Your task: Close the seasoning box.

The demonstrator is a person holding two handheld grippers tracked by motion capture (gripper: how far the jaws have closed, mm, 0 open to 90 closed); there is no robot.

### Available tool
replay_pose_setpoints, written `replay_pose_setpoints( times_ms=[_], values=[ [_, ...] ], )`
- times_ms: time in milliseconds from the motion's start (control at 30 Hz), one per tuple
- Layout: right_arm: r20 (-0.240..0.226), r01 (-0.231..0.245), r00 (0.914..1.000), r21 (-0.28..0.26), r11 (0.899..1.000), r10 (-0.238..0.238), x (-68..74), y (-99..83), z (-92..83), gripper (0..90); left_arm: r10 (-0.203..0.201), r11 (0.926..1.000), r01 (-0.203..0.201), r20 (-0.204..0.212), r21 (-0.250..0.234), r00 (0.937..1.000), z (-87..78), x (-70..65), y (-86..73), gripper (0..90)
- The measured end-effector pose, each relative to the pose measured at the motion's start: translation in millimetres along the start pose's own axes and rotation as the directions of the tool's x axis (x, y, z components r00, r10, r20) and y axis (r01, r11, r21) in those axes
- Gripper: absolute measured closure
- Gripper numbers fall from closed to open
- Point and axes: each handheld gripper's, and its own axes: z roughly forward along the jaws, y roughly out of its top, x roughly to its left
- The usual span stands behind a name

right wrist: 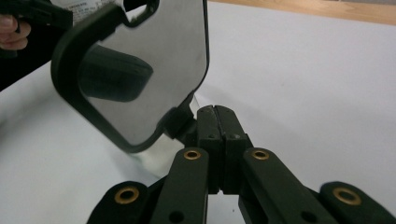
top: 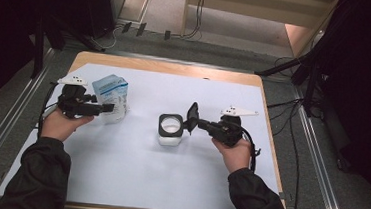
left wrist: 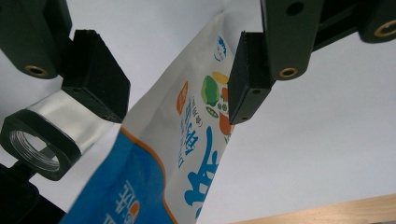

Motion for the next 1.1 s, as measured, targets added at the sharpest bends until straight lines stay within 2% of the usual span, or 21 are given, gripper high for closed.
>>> replay_pose_setpoints(
  times_ms=[167,533,700,1100],
  values=[
    [-0.007,0.008,0.9999,-0.017,1.0,-0.008,0.3,8.5,3.6,90.0,0.017,0.9999,-0.017,-0.005,0.002,0.9998,-2.2,-3.2,-2.1,38.0],
    [-0.033,0.028,0.999,-0.038,0.999,-0.029,7.3,17.2,6.5,90.0,-0.01,0.9999,0.01,-0.002,0.012,0.9999,-10.5,-6.9,-13.9,37.7],
    [-0.033,0.009,0.9994,-0.037,0.999,-0.01,8.3,18.3,6.1,90.0,0.005,1.0,-0.005,-0.001,-0.004,1.0,-14.5,-7.8,-16.8,38.1],
    [-0.043,0.001,0.9991,-0.042,0.999,-0.003,10.0,22.0,13.7,90.0,-0.023,0.9996,0.023,0.01,-0.019,0.9997,-16.3,-2.8,-19.7,38.7]
  ],
)
